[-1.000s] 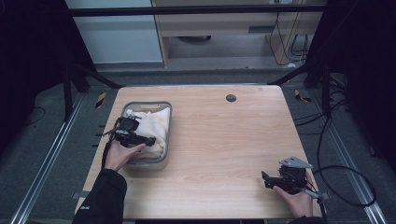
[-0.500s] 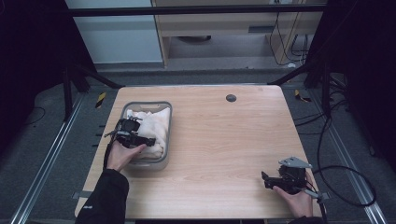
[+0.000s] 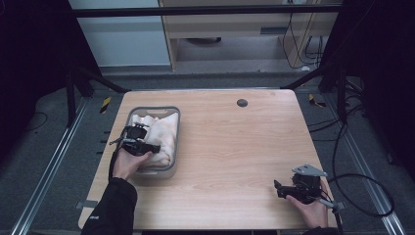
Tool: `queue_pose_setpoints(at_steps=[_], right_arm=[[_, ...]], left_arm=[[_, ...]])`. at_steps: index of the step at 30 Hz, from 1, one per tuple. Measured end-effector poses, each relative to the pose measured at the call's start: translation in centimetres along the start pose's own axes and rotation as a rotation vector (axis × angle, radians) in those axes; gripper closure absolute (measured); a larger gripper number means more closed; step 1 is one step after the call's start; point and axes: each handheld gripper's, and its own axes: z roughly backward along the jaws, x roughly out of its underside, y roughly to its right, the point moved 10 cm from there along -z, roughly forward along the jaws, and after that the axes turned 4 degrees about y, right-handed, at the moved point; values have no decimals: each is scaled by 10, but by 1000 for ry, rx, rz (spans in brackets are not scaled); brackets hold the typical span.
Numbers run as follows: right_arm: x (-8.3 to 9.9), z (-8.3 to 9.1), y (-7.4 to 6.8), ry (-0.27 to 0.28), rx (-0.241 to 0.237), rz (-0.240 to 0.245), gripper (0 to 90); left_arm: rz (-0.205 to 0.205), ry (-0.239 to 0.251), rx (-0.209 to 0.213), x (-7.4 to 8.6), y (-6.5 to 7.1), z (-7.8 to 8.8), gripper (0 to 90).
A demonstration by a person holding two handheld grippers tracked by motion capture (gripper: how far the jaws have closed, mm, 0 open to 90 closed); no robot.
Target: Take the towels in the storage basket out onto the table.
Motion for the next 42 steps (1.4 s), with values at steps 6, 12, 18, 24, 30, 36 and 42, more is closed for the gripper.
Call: queue_pose_setpoints(at_steps=[6,12,18,24,30,36,42], right_arm=[[0,0,0,-2,-1,-2,34],[0,0,0,-1,1,2,34],[0,-1,0,-3,1,0,34],[0,-1,0,-4,1,4,34],[0,-1,0,-5,2,4,34],[0,-1,-1,-4,0,0,34],[0,-1,0,-4,2,0,34]], left_arm=[[-7,29,-9,-2,0,5,667],[0,73,4,-6,-2,22,685],[-18,138,-8,-14,-3,47,693],[-30,190,-9,-19,-2,65,696],[-38,240,-3,-28,2,83,699],[-42,279,0,-35,4,98,701],[-46,317,5,-43,6,113,701]])
